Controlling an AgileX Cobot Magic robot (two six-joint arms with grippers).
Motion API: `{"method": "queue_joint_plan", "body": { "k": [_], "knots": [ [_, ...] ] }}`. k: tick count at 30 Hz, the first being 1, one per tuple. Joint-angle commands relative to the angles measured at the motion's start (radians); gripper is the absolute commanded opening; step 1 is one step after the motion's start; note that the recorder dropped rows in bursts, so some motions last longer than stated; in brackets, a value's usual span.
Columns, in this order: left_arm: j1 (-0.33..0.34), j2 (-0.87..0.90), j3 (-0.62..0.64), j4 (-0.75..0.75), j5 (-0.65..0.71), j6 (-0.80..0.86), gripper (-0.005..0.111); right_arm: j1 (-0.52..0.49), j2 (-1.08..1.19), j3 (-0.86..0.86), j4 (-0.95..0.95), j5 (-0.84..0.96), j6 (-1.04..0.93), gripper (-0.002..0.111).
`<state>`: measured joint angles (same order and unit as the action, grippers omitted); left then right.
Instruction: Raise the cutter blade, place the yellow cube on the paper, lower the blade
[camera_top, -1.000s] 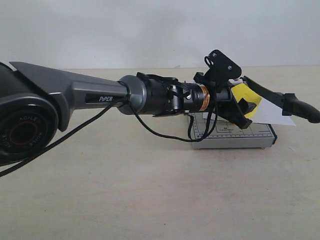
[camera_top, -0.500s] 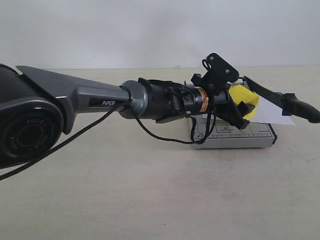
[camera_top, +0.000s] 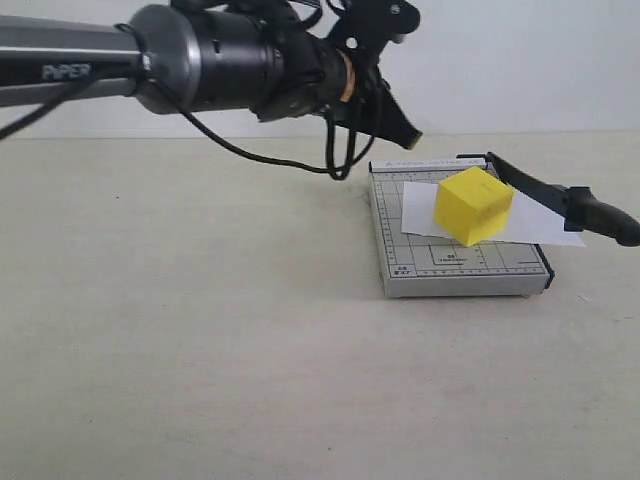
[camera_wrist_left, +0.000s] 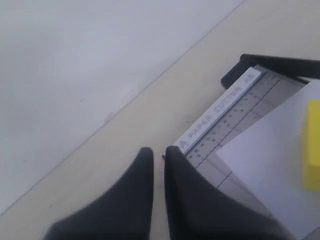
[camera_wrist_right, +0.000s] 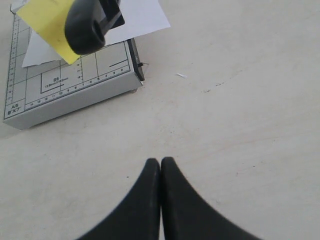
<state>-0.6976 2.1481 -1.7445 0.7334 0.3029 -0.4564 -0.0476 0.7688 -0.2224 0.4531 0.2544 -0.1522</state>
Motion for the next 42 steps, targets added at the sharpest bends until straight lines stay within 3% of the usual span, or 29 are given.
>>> {"method": "queue_joint_plan", "body": {
  "k": [1, 5, 11, 14, 19, 21, 24, 27, 30, 35, 38, 42],
  "knots": [
    [0.065, -0.111, 0.123, -0.073, -0.13, -0.011, 0.004, 0.0, 0.0, 0.001, 0.002, -0.02, -0.006, 0.0],
    [0.139, -0.239, 0.316, -0.172, -0.346, -0.027, 0.004, 0.0, 0.0, 0.001, 0.002, -0.022, -0.006, 0.0],
    [0.279, -0.397, 0.655, -0.151, -0.583, 0.051, 0.004, 0.0, 0.0, 0.001, 0.002, -0.022, -0.006, 0.0],
    [0.447, -0.414, 0.743, -0.252, -0.589, 0.168, 0.004, 0.0, 0.0, 0.001, 0.002, -0.022, -0.006, 0.0],
    [0.819, -0.421, 0.755, -0.514, -0.555, 0.159, 0.004, 0.0, 0.0, 0.001, 0.002, -0.022, -0.006, 0.0],
    [0.945, -0.441, 0.755, -0.498, -0.486, 0.151, 0.004, 0.0, 0.0, 0.001, 0.002, -0.022, -0.006, 0.0],
    [1.103, -0.509, 0.796, -0.335, -0.422, 0.196, 0.004, 0.0, 0.0, 0.001, 0.004, -0.022, -0.006, 0.0],
    [1.225, -0.599, 0.914, -0.373, -0.573, -0.016, 0.004, 0.0, 0.0, 0.001, 0.011, -0.022, -0.006, 0.0],
    [1.275, -0.711, 1.023, -0.301, -0.686, -0.119, 0.004, 0.0, 0.0, 0.001, 0.013, -0.025, -0.006, 0.0],
    [1.28, -0.903, 1.132, -0.269, -0.768, -0.124, 0.004, 0.0, 0.0, 0.001, 0.013, -0.021, -0.006, 0.0],
    [1.254, -1.008, 1.143, 0.001, -0.764, -0.271, 0.004, 0.0, 0.0, 0.001, 0.013, -0.021, -0.006, 0.0],
    [1.172, -1.078, 1.143, 0.424, -0.748, -0.708, 0.004, 0.0, 0.0, 0.001, 0.013, -0.024, -0.006, 0.0]
  ]
}}
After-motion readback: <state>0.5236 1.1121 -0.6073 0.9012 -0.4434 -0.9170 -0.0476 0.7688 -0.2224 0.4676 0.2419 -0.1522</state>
